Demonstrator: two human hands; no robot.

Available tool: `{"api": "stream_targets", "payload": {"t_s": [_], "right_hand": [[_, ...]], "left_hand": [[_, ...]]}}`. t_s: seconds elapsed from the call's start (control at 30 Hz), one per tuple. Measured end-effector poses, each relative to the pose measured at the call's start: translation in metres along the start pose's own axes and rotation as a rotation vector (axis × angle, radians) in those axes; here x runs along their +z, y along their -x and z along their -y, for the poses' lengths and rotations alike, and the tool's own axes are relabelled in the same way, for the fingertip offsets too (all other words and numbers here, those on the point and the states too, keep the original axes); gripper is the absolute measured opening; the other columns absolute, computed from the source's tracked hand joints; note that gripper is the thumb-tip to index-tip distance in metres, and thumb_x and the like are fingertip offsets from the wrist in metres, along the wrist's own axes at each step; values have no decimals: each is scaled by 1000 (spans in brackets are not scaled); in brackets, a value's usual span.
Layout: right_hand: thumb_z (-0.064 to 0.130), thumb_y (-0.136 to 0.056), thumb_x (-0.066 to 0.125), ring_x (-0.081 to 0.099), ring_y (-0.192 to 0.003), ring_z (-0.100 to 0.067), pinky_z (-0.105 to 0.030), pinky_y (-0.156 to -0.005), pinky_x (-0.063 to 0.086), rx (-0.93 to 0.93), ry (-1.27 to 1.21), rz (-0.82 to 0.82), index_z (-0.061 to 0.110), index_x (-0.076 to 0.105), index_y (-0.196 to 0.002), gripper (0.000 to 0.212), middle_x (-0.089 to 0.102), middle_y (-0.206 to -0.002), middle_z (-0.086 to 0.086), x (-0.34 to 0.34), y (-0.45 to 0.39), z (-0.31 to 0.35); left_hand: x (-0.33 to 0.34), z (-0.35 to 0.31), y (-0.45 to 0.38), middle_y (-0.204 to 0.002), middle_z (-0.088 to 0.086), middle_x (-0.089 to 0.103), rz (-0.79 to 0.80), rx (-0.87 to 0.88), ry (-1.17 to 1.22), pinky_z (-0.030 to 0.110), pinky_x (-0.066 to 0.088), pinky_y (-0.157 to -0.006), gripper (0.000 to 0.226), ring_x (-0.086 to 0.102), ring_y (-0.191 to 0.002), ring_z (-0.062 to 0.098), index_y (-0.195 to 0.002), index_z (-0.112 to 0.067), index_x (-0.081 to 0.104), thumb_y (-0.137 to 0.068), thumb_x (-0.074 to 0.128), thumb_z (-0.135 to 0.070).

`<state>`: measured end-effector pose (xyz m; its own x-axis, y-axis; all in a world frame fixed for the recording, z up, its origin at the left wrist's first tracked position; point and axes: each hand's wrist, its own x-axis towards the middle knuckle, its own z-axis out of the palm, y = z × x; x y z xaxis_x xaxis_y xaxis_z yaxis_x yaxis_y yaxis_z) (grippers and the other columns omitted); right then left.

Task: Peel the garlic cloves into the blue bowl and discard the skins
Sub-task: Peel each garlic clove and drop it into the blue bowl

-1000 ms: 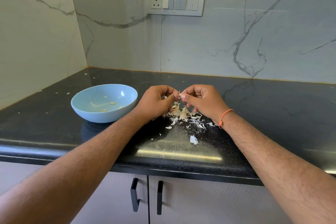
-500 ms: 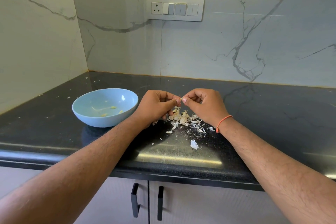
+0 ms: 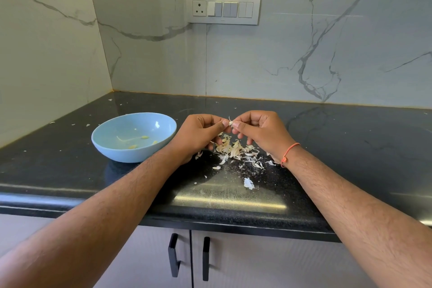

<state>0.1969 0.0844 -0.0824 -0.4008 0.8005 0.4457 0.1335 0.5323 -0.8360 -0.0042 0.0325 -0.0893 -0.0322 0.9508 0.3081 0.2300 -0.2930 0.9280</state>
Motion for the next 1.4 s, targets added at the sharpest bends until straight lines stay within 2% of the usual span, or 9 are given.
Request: {"api": "stream_targets", "payload": {"t_s": [0.27, 0.53, 0.7, 0.83, 0.97, 1.07, 1.13, 1.23, 1.4], "right_hand": [[24, -91, 80, 72, -70, -24, -28, -57, 57, -93, 250, -124, 30, 78, -83, 10, 77, -75, 5, 2, 1, 1], [19, -92, 79, 70, -71, -18, -21, -53, 50, -59, 116, -11, 27, 79, -89, 8, 79, -87, -4, 1, 1, 3], [21, -94, 77, 71, -71, -16, -26, -52, 51, -34, 102, 4, 25, 79, -94, 4, 78, -90, -6, 0, 0, 1], [22, -95, 76, 70, -71, -16, -26, -52, 50, -26, 88, 19, 23, 79, -96, 3, 77, -92, -5, -1, 0, 4], [24, -94, 76, 59, -63, -30, -29, -59, 51, -49, 219, -34, 25, 79, -90, 6, 72, -70, 12, -3, 0, 4], [27, -96, 73, 49, -52, -8, -18, -56, 42, -80, 360, -22, 29, 78, -86, 11, 61, -57, 17, -5, 0, 3], [28, -94, 74, 53, -54, -5, -15, -55, 42, -125, 444, 11, 31, 80, -84, 12, 67, -66, 22, -6, 2, 5], [27, -83, 85, 61, -66, -10, -28, -65, 51, -176, 536, 40, 34, 80, -79, 10, 70, -83, 16, -9, 2, 3], [13, -83, 83, 62, -73, -18, -31, -74, 54, -235, 483, -70, 31, 77, -94, 22, 72, -92, 16, -8, 1, 2]], "left_hand": [[1, -3, 4, -76, 0, 77, -29, 42, -49, 18, 47, -46, 19, 59, -52, 5, -106, -6, 78, -100, 73, -23], [1, -5, 3, -65, -12, 72, -42, -20, -9, 16, 46, -47, 22, 58, -50, 1, -110, -4, 76, -106, 64, -22], [0, -2, 0, -97, 3, 77, 2, -29, -3, 21, 47, -50, 21, 61, -63, 10, -107, -9, 74, -108, 60, -24], [1, -5, 0, -75, -10, 70, 12, -51, 14, 22, 43, -48, 24, 58, -58, 8, -101, -10, 69, -110, 54, -25], [1, -6, 1, -70, -11, 65, -19, -56, 27, 23, 41, -47, 23, 57, -57, 8, -99, -12, 67, -110, 55, -29], [0, -6, 1, -64, -3, 64, -36, -51, 21, 26, 42, -49, 25, 51, -51, 13, -98, -13, 71, -108, 59, -32], [0, -8, 3, -65, 1, 64, -44, -37, 28, 24, 42, -48, 25, 48, -48, 14, -99, -14, 74, -107, 61, -33], [0, -9, 5, -65, -2, 66, -71, 2, 28, 21, 42, -44, 22, 46, -43, 10, -101, -12, 75, -106, 63, -30], [1, -5, 5, -86, 1, 77, -101, 98, -56, 23, 46, -45, 15, 56, -55, 10, -102, -15, 76, -105, 65, -25]]}}
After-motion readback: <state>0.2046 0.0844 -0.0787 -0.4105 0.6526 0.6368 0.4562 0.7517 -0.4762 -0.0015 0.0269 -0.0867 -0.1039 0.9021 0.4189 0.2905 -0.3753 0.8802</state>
